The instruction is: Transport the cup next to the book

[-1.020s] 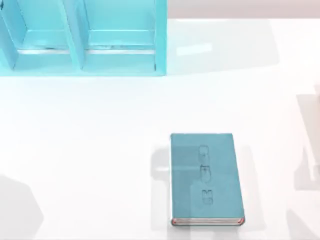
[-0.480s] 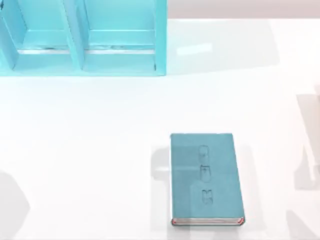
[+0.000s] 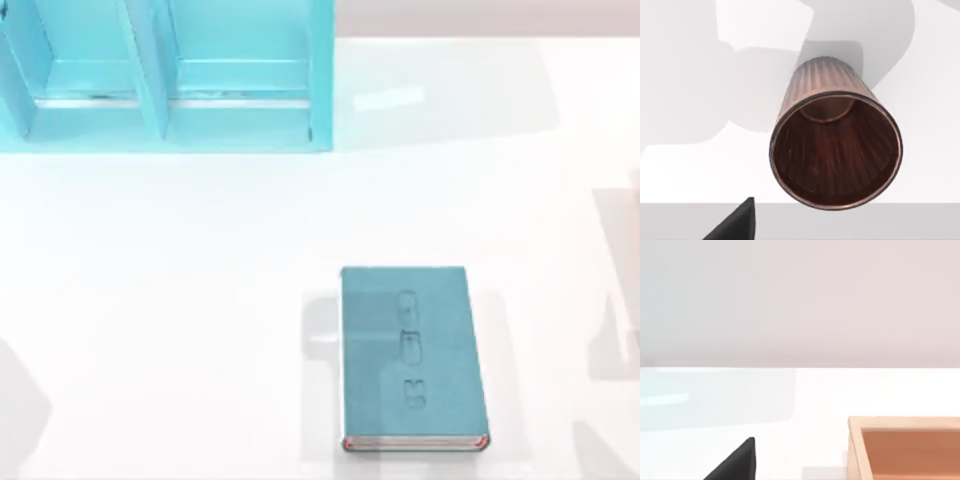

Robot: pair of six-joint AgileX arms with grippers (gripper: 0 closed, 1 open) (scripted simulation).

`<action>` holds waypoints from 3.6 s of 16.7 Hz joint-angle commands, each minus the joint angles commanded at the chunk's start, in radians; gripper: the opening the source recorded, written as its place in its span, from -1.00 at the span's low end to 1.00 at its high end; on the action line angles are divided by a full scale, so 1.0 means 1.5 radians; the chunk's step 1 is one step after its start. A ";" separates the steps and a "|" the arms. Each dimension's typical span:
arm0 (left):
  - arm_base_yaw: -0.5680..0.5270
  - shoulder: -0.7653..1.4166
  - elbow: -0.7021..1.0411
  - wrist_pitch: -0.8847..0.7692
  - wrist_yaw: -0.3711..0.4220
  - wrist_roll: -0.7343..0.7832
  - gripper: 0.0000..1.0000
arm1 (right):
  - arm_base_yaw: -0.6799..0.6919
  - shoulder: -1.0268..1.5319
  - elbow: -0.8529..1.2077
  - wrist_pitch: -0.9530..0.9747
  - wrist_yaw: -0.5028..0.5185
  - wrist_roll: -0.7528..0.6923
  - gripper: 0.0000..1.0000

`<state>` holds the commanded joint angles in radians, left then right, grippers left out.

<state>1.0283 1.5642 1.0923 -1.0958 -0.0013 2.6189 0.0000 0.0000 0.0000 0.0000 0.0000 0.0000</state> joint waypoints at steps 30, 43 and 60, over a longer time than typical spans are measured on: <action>0.003 0.044 -0.121 0.164 0.000 0.004 -1.00 | 0.000 0.000 0.000 0.000 0.000 0.000 1.00; 0.001 -0.006 -0.029 0.023 0.000 0.003 -1.00 | 0.000 0.000 0.000 0.000 0.000 0.000 1.00; -0.519 0.072 0.097 -0.100 -0.014 -0.697 -1.00 | 0.000 0.000 0.000 0.000 0.000 0.000 1.00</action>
<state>0.2495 1.6726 1.2377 -1.2463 -0.0229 1.5734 0.0000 0.0000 0.0000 0.0000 0.0000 0.0000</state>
